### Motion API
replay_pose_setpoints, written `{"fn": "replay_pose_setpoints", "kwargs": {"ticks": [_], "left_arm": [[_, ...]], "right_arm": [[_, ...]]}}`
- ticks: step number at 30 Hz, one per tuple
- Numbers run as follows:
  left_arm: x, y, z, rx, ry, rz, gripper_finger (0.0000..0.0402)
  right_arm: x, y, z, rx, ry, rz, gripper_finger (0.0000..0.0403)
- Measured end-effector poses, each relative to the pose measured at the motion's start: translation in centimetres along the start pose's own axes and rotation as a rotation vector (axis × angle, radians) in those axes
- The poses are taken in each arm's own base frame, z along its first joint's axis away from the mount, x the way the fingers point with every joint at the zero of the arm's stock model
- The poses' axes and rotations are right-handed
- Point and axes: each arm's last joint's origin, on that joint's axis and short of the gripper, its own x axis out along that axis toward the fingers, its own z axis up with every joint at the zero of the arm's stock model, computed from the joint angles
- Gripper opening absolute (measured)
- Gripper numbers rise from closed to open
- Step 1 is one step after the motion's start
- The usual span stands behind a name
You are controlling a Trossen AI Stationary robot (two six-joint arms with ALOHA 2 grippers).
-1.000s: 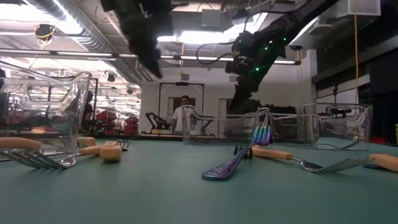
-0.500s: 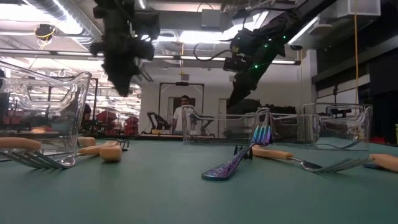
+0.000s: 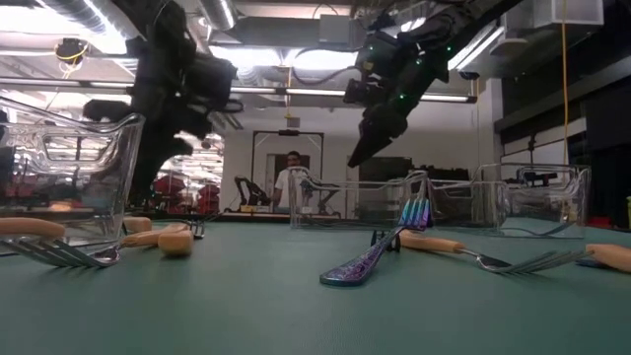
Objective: Sort silverware by color (type)
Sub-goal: Put the orange fork into the bottom transparent bin
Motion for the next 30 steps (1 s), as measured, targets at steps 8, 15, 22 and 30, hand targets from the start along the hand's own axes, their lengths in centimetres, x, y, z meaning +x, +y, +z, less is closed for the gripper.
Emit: {"fn": "replay_pose_setpoints", "kwargs": {"ticks": [8, 15, 22, 30], "left_arm": [[1.8, -0.2, -0.7, 0.106, 0.012, 0.003, 0.0089], [3.2, -0.5, -1.7, 0.141, 0.072, 0.026, 0.0089], [3.4, -0.3, -1.4, 0.141, 0.047, 0.074, 0.0089], [3.4, -0.2, -1.2, 0.141, 0.031, 0.069, 0.0089]], "right_arm": [[0.1, 0.9, 0.4, -0.020, -0.004, 0.016, 0.0060], [0.1, 0.8, 0.3, -0.019, -0.003, 0.014, 0.0060], [0.1, 0.8, 0.3, -0.018, -0.004, 0.014, 0.0060], [0.1, 0.7, 0.3, -0.018, -0.004, 0.014, 0.0060]]}}
